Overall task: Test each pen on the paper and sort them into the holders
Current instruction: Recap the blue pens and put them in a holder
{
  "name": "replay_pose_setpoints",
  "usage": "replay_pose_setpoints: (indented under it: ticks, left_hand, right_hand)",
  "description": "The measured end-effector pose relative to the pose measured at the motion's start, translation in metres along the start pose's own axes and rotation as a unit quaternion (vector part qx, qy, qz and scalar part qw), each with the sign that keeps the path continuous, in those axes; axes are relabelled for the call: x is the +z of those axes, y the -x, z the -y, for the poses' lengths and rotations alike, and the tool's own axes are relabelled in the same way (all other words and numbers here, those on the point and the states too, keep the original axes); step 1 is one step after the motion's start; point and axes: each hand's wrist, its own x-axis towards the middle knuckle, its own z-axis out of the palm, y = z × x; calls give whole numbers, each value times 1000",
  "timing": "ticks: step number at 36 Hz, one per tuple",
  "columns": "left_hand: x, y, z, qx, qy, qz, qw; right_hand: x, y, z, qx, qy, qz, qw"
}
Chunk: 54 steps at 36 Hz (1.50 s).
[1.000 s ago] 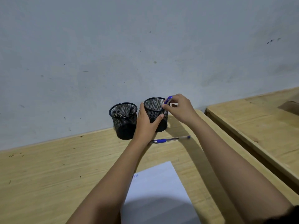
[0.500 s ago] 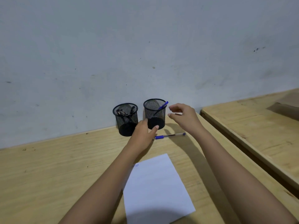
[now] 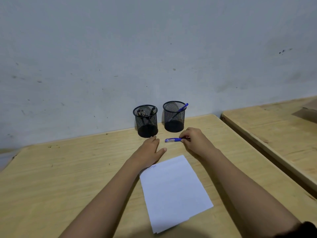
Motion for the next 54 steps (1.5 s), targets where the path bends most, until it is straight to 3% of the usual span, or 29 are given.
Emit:
replay_pose_setpoints:
  ticks: [4, 8, 17, 25, 28, 33, 35, 40, 46, 54]
  left_hand:
    - [-7, 0, -4, -8, 19, 10, 1000]
    - [-16, 3, -10, -15, 121, -51, 991]
    - [-36, 26, -32, 50, 322, -149, 934]
    - [-60, 58, -23, 63, 381, -183, 904]
    - [-65, 70, -19, 58, 392, -189, 898]
    - [-68, 84, -17, 52, 430, -202, 878]
    - [-69, 88, -18, 54, 438, -197, 875]
    - [-70, 97, -19, 53, 451, -179, 873]
    - [-74, 111, -8, 47, 469, -161, 867]
    - [-80, 116, -2, 39, 467, -160, 869]
  right_hand:
    - [-7, 1, 6, -4, -16, -8, 1000]
    - [-20, 7, 16, -26, -28, -14, 999]
    - [-53, 24, 50, -110, -10, -10, 994]
    - [-75, 50, 62, -83, -153, -23, 985]
    - [-73, 58, 62, -33, -296, -14, 954]
    - [-51, 73, 76, 12, -531, -61, 845]
    - [-39, 75, 84, 32, -580, -75, 811]
    - [-22, 71, 103, 39, -634, -74, 769]
    - [-28, 69, 106, -7, -564, -35, 825]
    - [-28, 63, 110, -28, -562, -25, 826]
